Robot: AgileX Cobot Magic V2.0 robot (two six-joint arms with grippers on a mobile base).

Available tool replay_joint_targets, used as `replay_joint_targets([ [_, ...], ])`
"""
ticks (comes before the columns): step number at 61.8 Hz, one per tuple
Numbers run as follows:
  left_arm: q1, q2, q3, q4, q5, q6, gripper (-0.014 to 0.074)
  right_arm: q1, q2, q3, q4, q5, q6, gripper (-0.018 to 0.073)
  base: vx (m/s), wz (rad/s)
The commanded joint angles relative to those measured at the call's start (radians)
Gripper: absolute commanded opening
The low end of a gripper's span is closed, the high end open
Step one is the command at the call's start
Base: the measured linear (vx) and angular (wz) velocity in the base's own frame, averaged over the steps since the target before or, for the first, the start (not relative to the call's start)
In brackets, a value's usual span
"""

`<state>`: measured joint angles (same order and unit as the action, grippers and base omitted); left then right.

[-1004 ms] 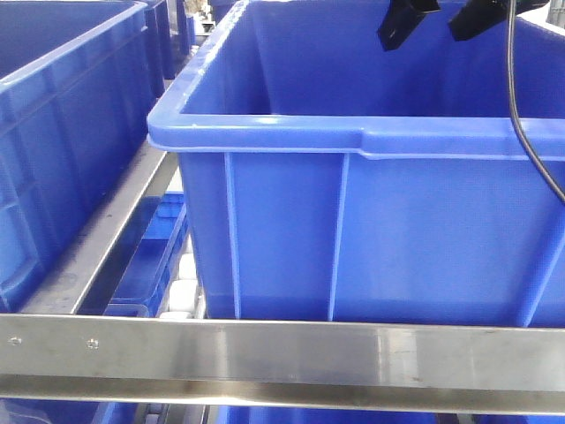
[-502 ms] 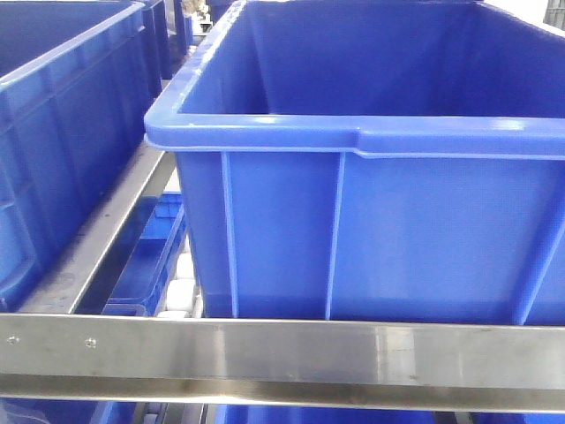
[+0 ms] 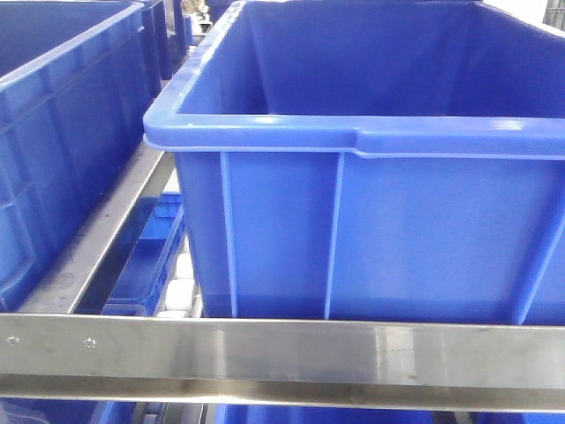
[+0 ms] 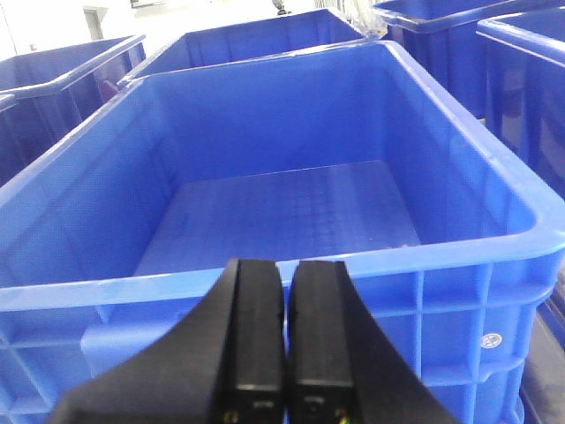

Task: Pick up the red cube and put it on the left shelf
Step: 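Lower the red cube into the blue bin and open the right gripper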

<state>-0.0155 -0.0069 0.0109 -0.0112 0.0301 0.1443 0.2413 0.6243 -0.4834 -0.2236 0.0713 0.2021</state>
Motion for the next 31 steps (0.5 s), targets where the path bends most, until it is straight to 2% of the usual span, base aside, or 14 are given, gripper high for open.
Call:
replay_joint_targets([
  [1, -0.005, 0.007, 0.022, -0.005, -0.091, 0.001, 0.0106, -0.007, -0.006, -0.023, -0.015, -0.071, -0.012, 0.0060, 0.00, 0.00],
  [31, -0.005, 0.007, 0.022, -0.005, -0.091, 0.001, 0.0106, -0.007, -0.006, -0.023, -0.015, -0.071, -0.012, 0.0060, 0.00, 0.00],
])
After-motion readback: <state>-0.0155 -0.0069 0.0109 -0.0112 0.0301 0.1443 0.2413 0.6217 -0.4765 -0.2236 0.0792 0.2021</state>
